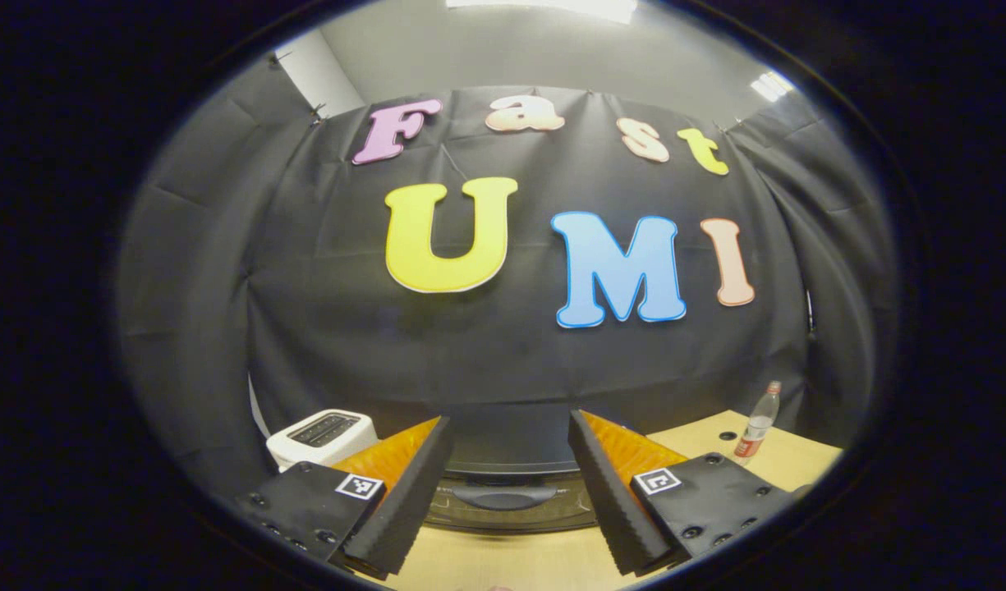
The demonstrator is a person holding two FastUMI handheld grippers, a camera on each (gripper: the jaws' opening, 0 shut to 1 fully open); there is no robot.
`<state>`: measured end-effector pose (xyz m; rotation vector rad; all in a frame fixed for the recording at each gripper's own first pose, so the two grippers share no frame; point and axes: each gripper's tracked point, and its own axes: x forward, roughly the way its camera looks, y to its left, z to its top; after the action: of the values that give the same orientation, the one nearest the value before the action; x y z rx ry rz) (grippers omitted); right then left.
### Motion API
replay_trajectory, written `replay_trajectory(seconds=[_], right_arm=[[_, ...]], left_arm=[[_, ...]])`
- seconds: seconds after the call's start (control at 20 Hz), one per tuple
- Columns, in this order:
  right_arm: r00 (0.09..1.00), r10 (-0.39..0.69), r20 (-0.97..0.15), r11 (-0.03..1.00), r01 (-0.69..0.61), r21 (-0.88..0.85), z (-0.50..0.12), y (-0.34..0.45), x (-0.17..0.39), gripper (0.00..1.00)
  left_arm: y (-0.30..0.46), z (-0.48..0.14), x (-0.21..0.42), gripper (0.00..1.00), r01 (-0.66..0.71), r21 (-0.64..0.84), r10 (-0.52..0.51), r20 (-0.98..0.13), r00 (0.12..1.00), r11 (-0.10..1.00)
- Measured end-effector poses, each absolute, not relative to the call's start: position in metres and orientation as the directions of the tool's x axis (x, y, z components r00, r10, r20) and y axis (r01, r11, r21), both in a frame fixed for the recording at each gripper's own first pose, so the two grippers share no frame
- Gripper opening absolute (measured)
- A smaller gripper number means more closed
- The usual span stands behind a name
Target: Open the electric oven with the left hand, put the food in, and close the electric oven.
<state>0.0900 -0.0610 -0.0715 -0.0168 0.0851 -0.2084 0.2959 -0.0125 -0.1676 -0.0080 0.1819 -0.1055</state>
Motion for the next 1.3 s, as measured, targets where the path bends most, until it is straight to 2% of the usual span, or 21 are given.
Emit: replay_trajectory(seconds=[0.05, 0.1, 0.15, 0.2, 0.25, 0.3, 0.4, 0.55, 0.6, 0.65, 0.7, 0.75, 0.8, 0.9, 1.0, 1.05, 1.15, 1.2, 1.25, 1.3], right_arm=[[0.972, -0.218, -0.092, 0.976, 0.216, -0.033, -0.073, -0.059, 0.093, 0.95], [0.968, -0.232, -0.099, 0.973, 0.229, -0.040, -0.076, -0.058, 0.095, 0.95], [0.965, -0.241, -0.102, 0.970, 0.238, -0.042, -0.076, -0.056, 0.097, 0.95], [0.963, -0.247, -0.108, 0.969, 0.244, -0.044, -0.077, -0.054, 0.098, 0.95], [0.961, -0.252, -0.117, 0.968, 0.248, -0.048, -0.079, -0.052, 0.099, 0.95], [0.958, -0.257, -0.126, 0.966, 0.252, -0.055, -0.083, -0.050, 0.099, 0.95], [0.955, -0.262, -0.143, 0.965, 0.253, -0.073, -0.088, -0.045, 0.102, 0.95], [0.951, -0.264, -0.160, 0.964, 0.252, -0.088, -0.091, -0.040, 0.104, 0.95], [0.950, -0.265, -0.163, 0.963, 0.253, -0.089, -0.093, -0.038, 0.103, 0.95], [0.949, -0.266, -0.167, 0.963, 0.254, -0.088, -0.094, -0.037, 0.103, 0.95], [0.949, -0.266, -0.172, 0.963, 0.254, -0.088, -0.096, -0.035, 0.101, 0.95], [0.949, -0.264, -0.175, 0.964, 0.252, -0.089, -0.097, -0.034, 0.102, 0.95], [0.948, -0.265, -0.177, 0.963, 0.252, -0.092, -0.097, -0.033, 0.101, 0.95], [0.946, -0.272, -0.177, 0.961, 0.257, -0.102, -0.097, -0.035, 0.099, 0.95], [0.945, -0.275, -0.178, 0.960, 0.260, -0.104, -0.097, -0.036, 0.098, 0.95], [0.944, -0.276, -0.179, 0.960, 0.261, -0.104, -0.097, -0.037, 0.097, 0.95], [0.944, -0.276, -0.181, 0.960, 0.260, -0.106, -0.096, -0.038, 0.096, 0.95], [0.944, -0.276, -0.179, 0.960, 0.260, -0.107, -0.095, -0.038, 0.095, 0.95], [0.945, -0.274, -0.177, 0.960, 0.258, -0.107, -0.094, -0.038, 0.095, 0.95], [0.946, -0.272, -0.174, 0.961, 0.256, -0.107, -0.093, -0.038, 0.093, 0.95]], left_arm=[[-0.011, -0.178, 0.303, 1.00, 0.110, -0.017, -0.111, -0.199, 0.974, 0.994], [-0.011, -0.190, 0.310, 0.95, 0.114, -0.015, -0.114, -0.219, 0.969, 0.993], [-0.012, -0.199, 0.316, 1.00, 0.117, -0.016, -0.118, -0.236, 0.965, 0.993], [-0.015, -0.210, 0.321, 1.00, 0.126, -0.023, -0.128, -0.253, 0.959, 0.992], [-0.016, -0.219, 0.327, 0.95, 0.132, -0.030, -0.136, -0.267, 0.954, 0.991], [-0.016, -0.229, 0.332, 1.00, 0.137, -0.037, -0.141, -0.283, 0.949, 0.990], [-0.018, -0.247, 0.339, 0.95, 0.147, -0.044, -0.153, -0.307, 0.939, 0.988], [-0.018, -0.268, 0.351, 0.95, 0.147, -0.034, -0.150, -0.332, 0.931, 0.989], [-0.016, -0.276, 0.353, 1.00, 0.141, -0.029, -0.142, -0.345, 0.928, 0.990], [-0.016, -0.283, 0.355, 1.00, 0.139, -0.027, -0.139, -0.357, 0.924, 0.990], [-0.016, -0.290, 0.357, 0.95, 0.135, -0.026, -0.135, -0.370, 0.919, 0.991], [-0.017, -0.295, 0.358, 1.00, 0.135, -0.030, -0.136, -0.378, 0.916, 0.990], [-0.017, -0.301, 0.358, 0.91, 0.134, -0.034, -0.136, -0.385, 0.913, 0.990], [-0.016, -0.306, 0.356, 1.00, 0.133, -0.028, -0.133, -0.392, 0.910, 0.991], [-0.017, -0.309, 0.356, 1.00, 0.141, -0.001, -0.131, -0.384, 0.914, 0.990], [-0.017, -0.305, 0.357, 0.95, 0.142, 0.004, -0.131, -0.359, 0.924, 0.990], [-0.017, -0.305, 0.355, 1.00, 0.135, -0.007, -0.128, -0.358, 0.925, 0.991], [-0.017, -0.308, 0.354, 1.00, 0.131, -0.008, -0.125, -0.362, 0.924, 0.991], [-0.016, -0.306, 0.352, 0.95, 0.133, -0.002, -0.125, -0.355, 0.926, 0.991], [-0.016, -0.306, 0.349, 1.00, 0.133, 0.001, -0.124, -0.353, 0.927, 0.991]])
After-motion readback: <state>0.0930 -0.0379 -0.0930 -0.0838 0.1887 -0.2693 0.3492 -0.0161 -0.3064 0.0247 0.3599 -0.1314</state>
